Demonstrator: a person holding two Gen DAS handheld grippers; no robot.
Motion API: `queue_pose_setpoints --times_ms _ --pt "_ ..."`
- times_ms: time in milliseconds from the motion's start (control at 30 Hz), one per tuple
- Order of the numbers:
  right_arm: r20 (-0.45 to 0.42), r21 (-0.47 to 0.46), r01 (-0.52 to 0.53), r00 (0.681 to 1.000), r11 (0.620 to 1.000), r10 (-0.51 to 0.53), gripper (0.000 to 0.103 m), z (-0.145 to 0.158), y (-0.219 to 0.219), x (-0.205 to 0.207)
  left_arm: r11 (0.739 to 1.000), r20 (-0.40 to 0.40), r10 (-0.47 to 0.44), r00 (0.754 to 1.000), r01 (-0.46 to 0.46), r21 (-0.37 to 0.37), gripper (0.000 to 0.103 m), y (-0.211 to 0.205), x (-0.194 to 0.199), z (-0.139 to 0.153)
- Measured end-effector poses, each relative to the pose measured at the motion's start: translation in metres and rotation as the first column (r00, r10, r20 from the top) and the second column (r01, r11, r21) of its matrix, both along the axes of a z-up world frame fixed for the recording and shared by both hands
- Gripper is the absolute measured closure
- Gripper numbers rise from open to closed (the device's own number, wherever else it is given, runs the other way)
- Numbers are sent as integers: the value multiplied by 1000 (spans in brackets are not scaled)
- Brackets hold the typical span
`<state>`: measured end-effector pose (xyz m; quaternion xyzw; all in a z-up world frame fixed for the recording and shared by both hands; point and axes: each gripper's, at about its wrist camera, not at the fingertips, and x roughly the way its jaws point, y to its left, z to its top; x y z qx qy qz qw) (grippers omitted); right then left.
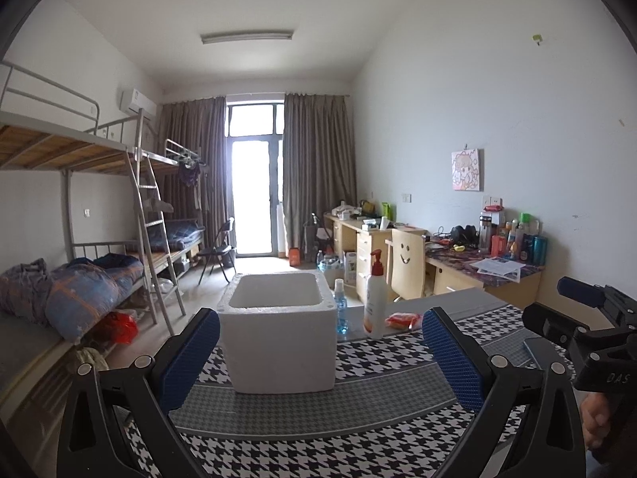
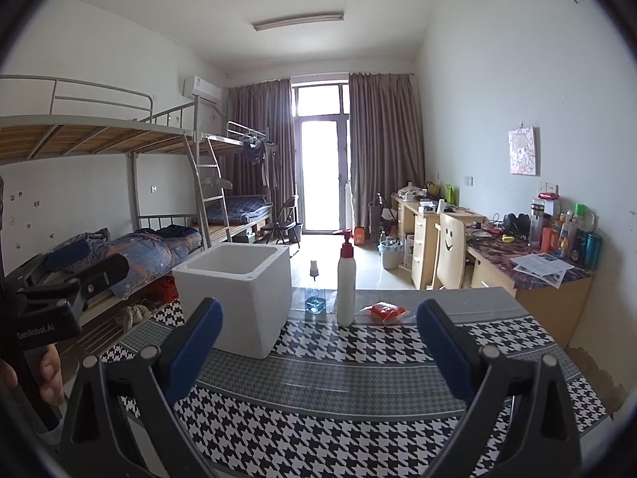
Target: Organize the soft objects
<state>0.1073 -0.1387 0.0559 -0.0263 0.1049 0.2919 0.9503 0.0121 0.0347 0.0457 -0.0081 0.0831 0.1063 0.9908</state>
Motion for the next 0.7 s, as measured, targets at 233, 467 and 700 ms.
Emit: queue_pose_setpoints --times_ms 233,467,700 --pt "5 1 0 1000 1000 0 1 -5 -3 -6 1000 8 -21 1000 21 -3 1 -2 -14 -3" --pt "52 -24 10 999 1000 -9 1 -9 -1 -18 999 -1 -41 999 41 -17 1 -5 -22 -10" --pt "75 -28 -1 997 1000 3 1 -14 -2 -28 999 1 -29 1000 29 -13 1 -6 -29 -17"
